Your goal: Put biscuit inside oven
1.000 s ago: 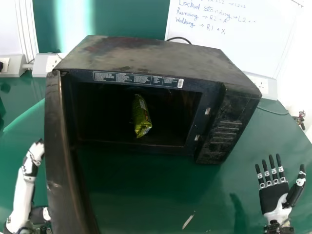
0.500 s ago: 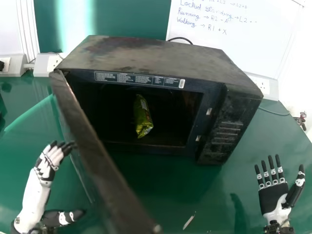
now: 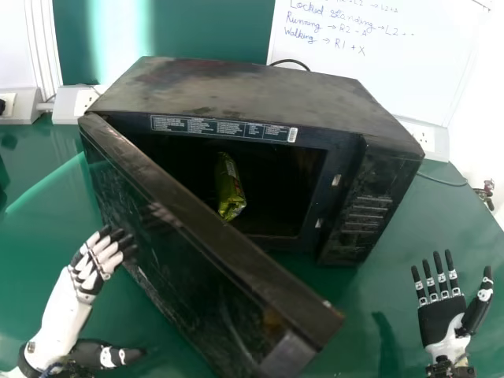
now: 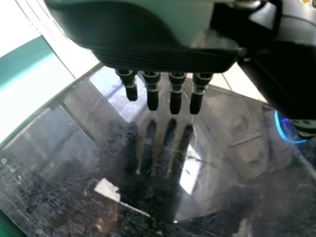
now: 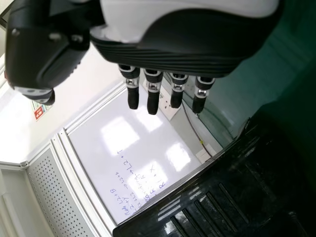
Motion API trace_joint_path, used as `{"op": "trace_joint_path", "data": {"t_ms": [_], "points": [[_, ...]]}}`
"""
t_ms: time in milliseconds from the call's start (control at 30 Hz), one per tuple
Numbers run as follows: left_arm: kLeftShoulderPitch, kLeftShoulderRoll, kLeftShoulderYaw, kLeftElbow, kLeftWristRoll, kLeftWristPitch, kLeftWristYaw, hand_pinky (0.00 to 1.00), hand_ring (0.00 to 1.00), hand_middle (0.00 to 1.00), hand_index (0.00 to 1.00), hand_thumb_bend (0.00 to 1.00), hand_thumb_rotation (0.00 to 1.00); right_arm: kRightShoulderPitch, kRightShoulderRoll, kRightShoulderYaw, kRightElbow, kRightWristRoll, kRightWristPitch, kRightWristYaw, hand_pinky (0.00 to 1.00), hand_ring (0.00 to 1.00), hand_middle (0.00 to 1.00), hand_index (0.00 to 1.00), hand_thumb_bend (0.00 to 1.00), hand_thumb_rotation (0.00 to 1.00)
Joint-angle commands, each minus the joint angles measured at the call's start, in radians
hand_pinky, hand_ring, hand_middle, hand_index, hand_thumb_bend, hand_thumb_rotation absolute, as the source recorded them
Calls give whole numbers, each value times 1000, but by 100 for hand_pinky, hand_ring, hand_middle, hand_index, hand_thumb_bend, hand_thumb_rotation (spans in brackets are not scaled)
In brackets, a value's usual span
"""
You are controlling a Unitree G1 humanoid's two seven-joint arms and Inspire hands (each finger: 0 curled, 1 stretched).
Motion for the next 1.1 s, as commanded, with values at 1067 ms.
{"op": "trace_joint_path", "data": {"t_ms": [1067], "points": [[-118,101,-60,-51,-220,32,-343,95,98,100,100,96,98,11,27,3,-33,-20,-7,-15,93,91,91,94,80,84]]}}
